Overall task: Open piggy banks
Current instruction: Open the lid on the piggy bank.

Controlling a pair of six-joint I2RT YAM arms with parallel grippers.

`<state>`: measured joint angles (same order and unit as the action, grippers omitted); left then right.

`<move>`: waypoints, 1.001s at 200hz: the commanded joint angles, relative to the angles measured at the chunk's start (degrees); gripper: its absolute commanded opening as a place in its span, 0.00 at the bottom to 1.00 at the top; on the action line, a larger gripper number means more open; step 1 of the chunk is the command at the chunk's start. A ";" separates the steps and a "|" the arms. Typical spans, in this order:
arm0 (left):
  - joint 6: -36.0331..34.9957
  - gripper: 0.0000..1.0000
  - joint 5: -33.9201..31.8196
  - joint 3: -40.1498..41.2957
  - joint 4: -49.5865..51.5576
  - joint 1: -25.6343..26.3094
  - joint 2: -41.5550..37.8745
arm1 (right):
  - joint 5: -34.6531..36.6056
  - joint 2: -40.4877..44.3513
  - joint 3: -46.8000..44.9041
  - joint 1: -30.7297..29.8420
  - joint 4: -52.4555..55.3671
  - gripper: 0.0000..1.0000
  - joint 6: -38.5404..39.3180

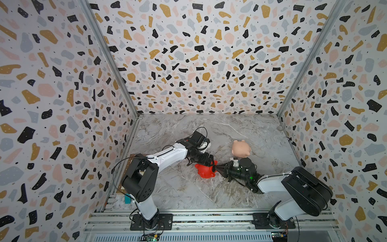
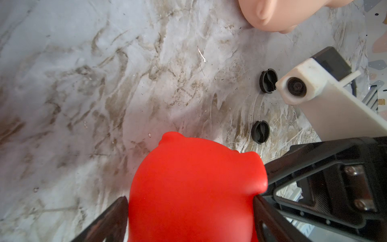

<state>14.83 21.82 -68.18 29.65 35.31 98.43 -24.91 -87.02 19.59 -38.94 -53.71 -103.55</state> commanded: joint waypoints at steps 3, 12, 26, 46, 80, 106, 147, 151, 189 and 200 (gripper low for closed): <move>-0.48 0.89 -2.42 1.61 0.52 -0.34 0.00 | 0.56 -1.33 2.29 -1.10 -2.56 0.16 -1.04; -0.50 0.89 -2.32 1.61 0.45 -0.24 -0.06 | 0.39 -2.00 2.55 -1.46 -2.60 0.16 -1.35; -0.56 0.89 -2.40 1.80 0.45 -0.24 -0.17 | 0.55 -3.32 2.26 -2.16 -4.06 0.16 -2.94; -0.55 0.89 -2.40 2.01 0.23 -0.24 -0.24 | 1.08 -5.14 1.33 -3.07 -6.55 0.16 -5.44; -0.50 0.89 -2.22 2.25 0.15 -0.25 -0.34 | 3.04 -6.36 -0.24 -3.35 -9.60 0.17 -8.66; -0.59 0.88 -2.14 2.27 0.02 -0.24 -0.27 | 4.34 -6.76 -0.52 -3.08 -10.28 0.21 -9.65; -0.59 0.89 -2.05 2.25 0.06 -0.28 -0.17 | 5.52 -8.92 -1.03 -1.65 -13.94 0.22 -12.57; -0.59 0.88 -2.05 2.21 0.11 -0.27 -0.13 | 5.36 -9.08 -0.80 -1.52 -13.88 0.22 -12.40; -0.62 0.88 -1.57 2.01 -0.19 -0.25 0.06 | 3.35 -12.76 0.44 -1.35 -15.51 0.23 -15.84; -0.74 0.88 -1.40 2.33 -0.58 -0.22 -0.23 | 3.07 -14.13 0.27 -1.42 -16.42 0.23 -17.33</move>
<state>14.76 21.08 -67.83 28.75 34.87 98.08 -21.87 -98.15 19.16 -40.56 -69.76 -117.12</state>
